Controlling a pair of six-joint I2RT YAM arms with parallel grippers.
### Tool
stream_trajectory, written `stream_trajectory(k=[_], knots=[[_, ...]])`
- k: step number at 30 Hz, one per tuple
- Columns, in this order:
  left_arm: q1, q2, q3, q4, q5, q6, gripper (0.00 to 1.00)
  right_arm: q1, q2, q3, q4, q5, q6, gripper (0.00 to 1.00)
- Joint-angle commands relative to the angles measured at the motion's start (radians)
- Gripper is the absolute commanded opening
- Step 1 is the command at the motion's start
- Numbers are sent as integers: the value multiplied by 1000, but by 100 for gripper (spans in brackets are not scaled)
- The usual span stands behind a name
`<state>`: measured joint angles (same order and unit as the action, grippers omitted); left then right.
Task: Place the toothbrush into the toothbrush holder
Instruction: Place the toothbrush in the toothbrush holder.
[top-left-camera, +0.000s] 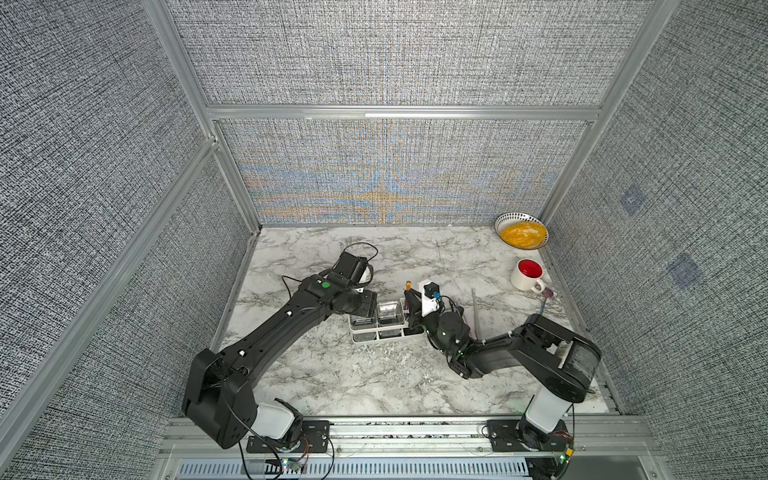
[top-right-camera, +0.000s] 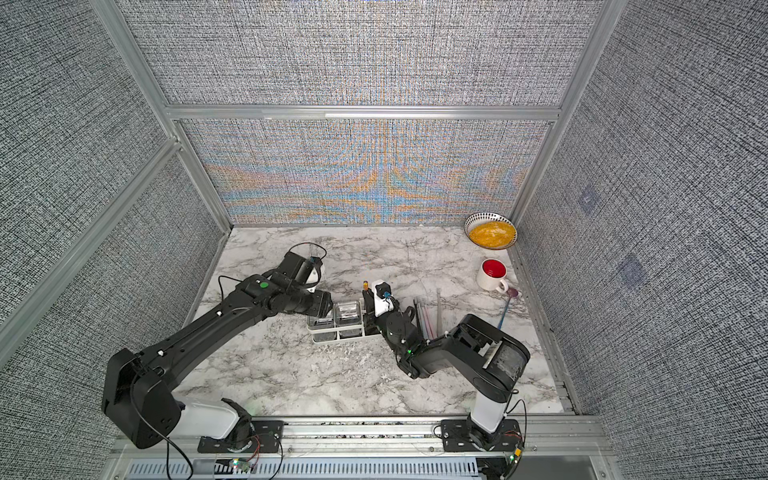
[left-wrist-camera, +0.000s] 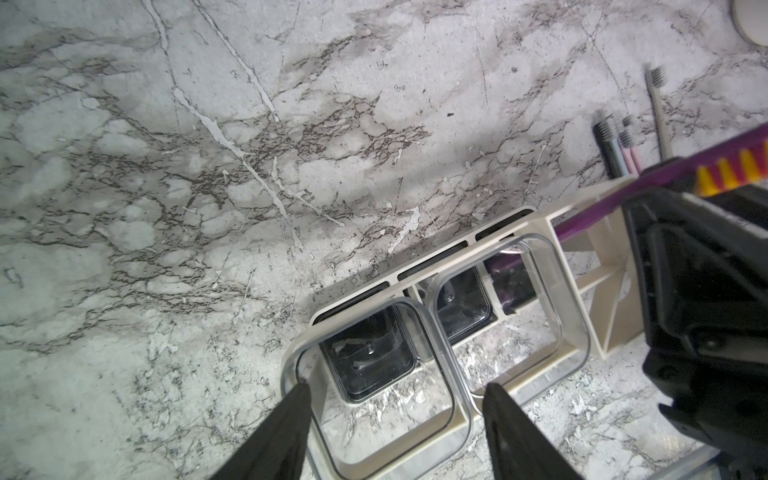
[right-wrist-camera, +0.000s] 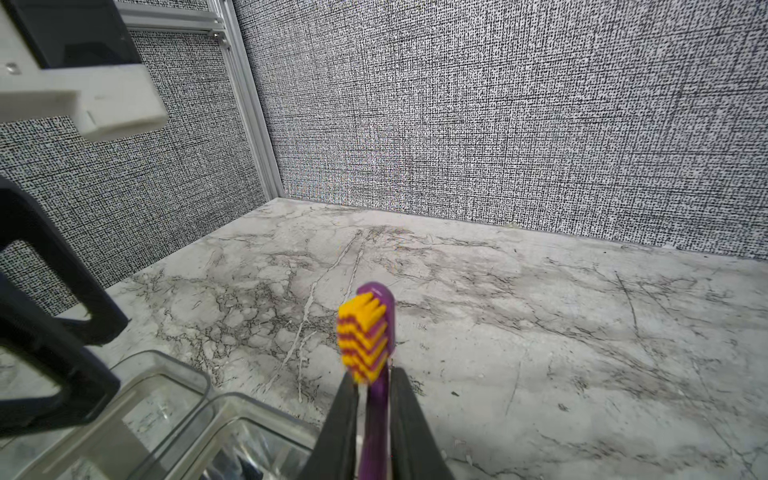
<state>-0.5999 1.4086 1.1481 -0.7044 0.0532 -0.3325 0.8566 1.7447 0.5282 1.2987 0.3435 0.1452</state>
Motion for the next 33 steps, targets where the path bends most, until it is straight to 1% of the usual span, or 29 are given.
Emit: stream_trajectory(k=[1,12,13,18,21,23,26,28,30,33], knots=[[-1,-2,3,14,-6,13,68,4,6,-7,59,26,14,16],[-9,-14,-7,12,-22,15,68,14,-4,-28,85,37,10,16],[-10,-16,-7,12,-22,14,68,16,-9,-31,83,39,9,19],[-12,-17,-10,16,-23,15,68,21,-75,-45,33,59,7,40],[-14,-17,-12,21,-24,14,68,21,-134,-55,-22,73,4,49],[-14,-18,-15,23,-23,13,68,22,-179,-58,-75,82,8,52],[-14,-24,-19,28,-26,12,68,22,-274,-78,-191,118,26,54],[-14,-30,-24,32,-32,10,68,24,-349,-92,-315,165,47,55],[-14,-42,-29,39,-36,9,68,22,-449,-87,-512,248,102,56],[-14,-54,-35,52,-41,8,68,-1,-573,-48,-835,315,174,57]])
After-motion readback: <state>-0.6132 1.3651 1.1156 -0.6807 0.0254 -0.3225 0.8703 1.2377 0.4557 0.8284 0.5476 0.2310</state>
